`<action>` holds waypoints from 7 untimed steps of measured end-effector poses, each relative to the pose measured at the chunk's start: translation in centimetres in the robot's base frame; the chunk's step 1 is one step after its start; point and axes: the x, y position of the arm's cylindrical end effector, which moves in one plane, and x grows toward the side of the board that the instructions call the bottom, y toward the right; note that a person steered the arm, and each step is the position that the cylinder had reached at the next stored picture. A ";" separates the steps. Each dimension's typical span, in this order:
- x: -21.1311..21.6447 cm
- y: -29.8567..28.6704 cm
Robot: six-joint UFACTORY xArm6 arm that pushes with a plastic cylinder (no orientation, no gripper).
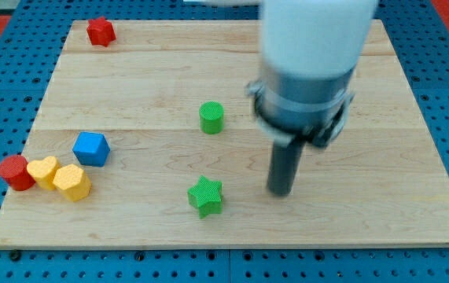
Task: Push the green circle into the green star
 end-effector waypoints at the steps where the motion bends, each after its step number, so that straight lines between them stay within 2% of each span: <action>1: -13.9 -4.3; 2: -15.7 -11.3; 3: -7.3 -12.1; 4: -7.3 -10.9; 5: -8.8 -6.1; 7: -3.0 -5.5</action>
